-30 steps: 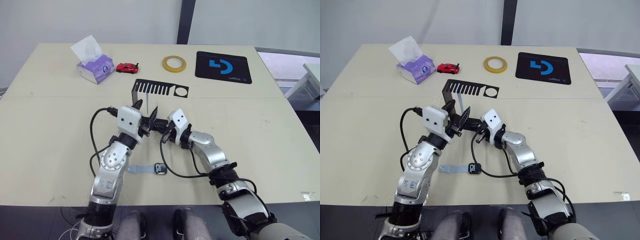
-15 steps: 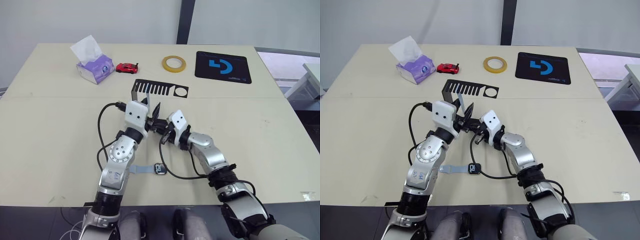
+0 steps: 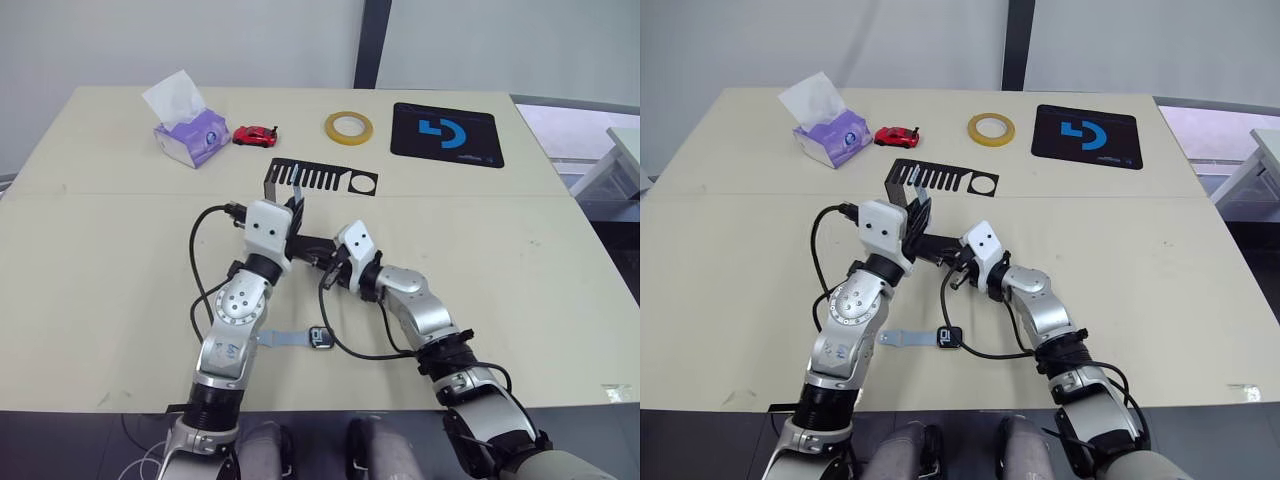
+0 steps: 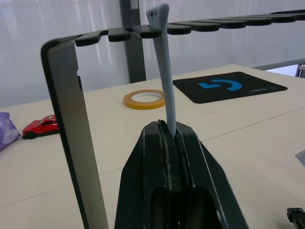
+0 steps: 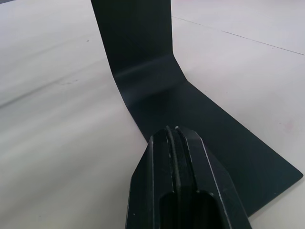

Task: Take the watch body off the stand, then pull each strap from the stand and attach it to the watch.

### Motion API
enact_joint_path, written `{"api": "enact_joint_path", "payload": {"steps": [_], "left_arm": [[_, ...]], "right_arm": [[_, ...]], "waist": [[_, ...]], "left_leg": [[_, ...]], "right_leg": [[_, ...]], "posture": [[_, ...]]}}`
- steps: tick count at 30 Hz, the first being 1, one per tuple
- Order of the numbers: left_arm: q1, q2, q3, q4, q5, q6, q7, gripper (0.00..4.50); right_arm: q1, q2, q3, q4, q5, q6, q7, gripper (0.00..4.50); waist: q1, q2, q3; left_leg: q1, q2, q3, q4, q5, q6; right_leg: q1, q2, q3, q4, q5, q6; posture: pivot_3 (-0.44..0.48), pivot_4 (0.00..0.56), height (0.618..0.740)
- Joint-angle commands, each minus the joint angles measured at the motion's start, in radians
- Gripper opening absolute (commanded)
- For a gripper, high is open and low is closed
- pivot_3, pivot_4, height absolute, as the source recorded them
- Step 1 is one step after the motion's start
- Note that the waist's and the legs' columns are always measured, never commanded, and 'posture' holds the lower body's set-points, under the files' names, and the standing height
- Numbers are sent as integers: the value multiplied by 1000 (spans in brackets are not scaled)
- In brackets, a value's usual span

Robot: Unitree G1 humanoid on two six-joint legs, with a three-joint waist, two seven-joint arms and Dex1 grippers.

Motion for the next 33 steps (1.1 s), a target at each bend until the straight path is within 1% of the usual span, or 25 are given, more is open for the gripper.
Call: {"api": "enact_joint_path", "payload": {"steps": [1,11,18,21,24,26,28,29,30,33], "left_arm": [[-6,5,2,-34,11,-39,-2,40],[38,32,2,-78,4,-59,-42,40],[81,60,17,-133,-50,-78,-112,40],[107,93,31,-167,-88,-86,-167,40],[138,153,75,-197,-124,-77,-218,40],[153,187,112,-208,-184,-78,-265,40],[177,233,159,-239,-341,-74,-391,40],[186,249,174,-249,-399,-71,-439,40],[199,287,207,-257,-481,-46,-505,40],[215,381,283,-250,-647,47,-613,40]], "right_arm": [[24,-6,2,4,-19,17,-5,0],[21,-2,4,17,-21,18,-7,0],[19,1,1,21,-19,22,-8,0],[15,3,0,28,-20,16,-10,0],[10,2,-2,35,-22,3,-12,0],[9,0,-6,36,-18,-2,-7,0],[17,-5,-12,15,6,-12,30,0],[20,-7,-15,7,15,-13,45,0],[28,-14,-20,-17,29,-20,68,0],[52,-38,-34,-87,64,-15,120,0]], "waist": [[0,0,0],[0,0,0],[-1,0,0],[-1,0,0],[-2,0,0],[-2,0,0],[-2,0,0],[-3,0,0],[-3,0,0],[-2,0,0]], "left_leg": [[0,0,0,0,0,0],[0,0,0,0,0,0],[0,0,0,0,0,0],[0,0,0,0,0,0],[0,0,0,0,0,0],[0,1,0,0,0,0],[0,1,0,0,0,0],[0,1,0,0,0,0],[0,1,0,0,0,0],[0,1,-1,0,0,-1]], "right_leg": [[0,0,0,0,0,0],[0,0,0,0,0,0],[0,0,0,0,0,0],[0,0,0,0,0,0],[0,0,0,0,0,0],[0,0,0,0,0,0],[0,0,0,0,0,0],[0,0,0,0,0,0],[0,0,0,0,0,0],[0,0,0,0,0,0]], "posture": [[0,150,740],[0,150,740],[0,150,740],[0,150,740],[0,150,740],[0,150,740],[0,150,740],[0,150,740],[0,150,740],[0,150,740]]}}
